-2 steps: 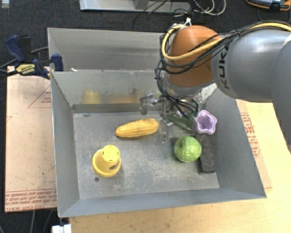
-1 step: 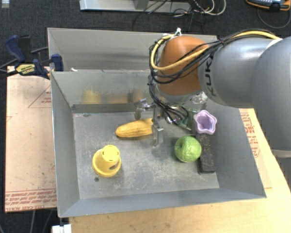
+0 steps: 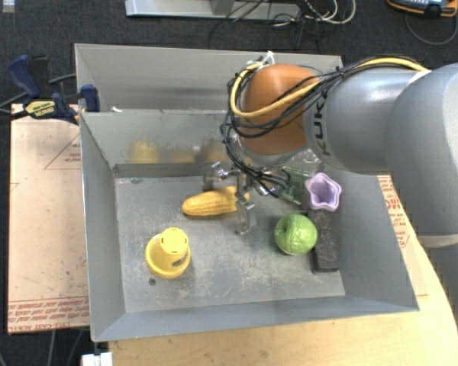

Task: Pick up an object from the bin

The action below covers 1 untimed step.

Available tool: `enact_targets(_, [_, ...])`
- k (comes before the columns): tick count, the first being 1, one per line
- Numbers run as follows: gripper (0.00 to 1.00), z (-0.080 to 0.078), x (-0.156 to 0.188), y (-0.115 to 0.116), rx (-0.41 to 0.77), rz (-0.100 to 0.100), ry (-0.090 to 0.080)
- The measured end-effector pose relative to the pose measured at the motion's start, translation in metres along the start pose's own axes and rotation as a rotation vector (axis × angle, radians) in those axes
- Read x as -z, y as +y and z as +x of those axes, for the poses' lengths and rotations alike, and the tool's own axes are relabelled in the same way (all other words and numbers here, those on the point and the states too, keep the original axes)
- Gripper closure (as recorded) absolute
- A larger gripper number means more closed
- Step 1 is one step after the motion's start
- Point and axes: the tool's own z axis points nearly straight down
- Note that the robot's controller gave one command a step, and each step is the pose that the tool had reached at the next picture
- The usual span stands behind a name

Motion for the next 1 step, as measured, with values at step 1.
enact_targets(1, [1.00,0.0136,-0.0044,-0.0105,-0.298,0.002,-0.003])
